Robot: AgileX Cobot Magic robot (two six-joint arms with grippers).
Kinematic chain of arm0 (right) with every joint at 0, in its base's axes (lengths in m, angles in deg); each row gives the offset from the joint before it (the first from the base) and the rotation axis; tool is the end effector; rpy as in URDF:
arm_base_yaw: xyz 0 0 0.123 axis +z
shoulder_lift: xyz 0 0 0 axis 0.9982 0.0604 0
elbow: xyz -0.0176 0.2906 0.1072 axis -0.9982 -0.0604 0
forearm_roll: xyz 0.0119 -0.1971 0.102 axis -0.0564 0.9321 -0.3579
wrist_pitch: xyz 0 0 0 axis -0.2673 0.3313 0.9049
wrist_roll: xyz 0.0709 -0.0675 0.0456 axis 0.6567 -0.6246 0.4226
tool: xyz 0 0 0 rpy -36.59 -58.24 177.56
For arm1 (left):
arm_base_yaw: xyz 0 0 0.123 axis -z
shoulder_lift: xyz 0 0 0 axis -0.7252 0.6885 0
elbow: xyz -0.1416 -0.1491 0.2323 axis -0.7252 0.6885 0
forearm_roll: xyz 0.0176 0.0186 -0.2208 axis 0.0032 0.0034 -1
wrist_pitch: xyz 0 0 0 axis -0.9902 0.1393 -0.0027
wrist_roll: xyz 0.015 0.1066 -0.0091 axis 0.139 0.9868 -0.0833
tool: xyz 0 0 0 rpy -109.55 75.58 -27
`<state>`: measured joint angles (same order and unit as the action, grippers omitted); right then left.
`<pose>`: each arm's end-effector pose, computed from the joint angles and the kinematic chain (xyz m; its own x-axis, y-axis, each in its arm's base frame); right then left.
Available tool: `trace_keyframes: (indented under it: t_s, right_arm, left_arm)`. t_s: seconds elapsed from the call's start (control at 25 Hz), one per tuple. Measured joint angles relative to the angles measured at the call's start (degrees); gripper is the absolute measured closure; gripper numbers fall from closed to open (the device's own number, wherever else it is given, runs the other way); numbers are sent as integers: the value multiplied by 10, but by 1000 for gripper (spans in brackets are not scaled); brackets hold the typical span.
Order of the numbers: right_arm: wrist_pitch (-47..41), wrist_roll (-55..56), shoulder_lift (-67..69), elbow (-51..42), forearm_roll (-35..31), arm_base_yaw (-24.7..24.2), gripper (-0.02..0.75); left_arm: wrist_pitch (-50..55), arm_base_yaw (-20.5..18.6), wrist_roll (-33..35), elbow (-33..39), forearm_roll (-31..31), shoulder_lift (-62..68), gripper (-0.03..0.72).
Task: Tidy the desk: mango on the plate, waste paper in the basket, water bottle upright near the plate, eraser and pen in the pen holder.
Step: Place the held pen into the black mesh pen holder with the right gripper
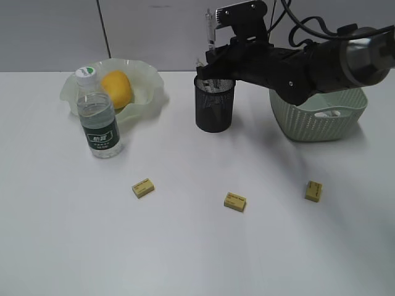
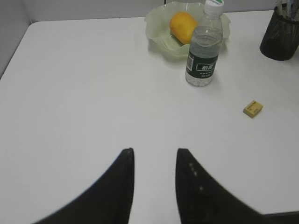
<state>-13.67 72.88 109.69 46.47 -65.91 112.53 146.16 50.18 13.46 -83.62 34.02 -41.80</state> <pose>0.4299 0.2186 0.1998 -0.2354 -0.1631 -0.9581 -0.5119 0.8588 -0.0204 -0.0456 0.0006 0.2614 -0.4301 0.0151 -0.9027 0.0794 0.9966 -0.0211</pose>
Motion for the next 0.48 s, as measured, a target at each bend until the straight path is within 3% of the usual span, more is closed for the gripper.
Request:
trace_keyframes:
  t_s: [0.48]
  right_arm:
    - [-34,-1,10,1,-1,0,621]
  left_arm:
    - [0,0,0,0,0,0,453]
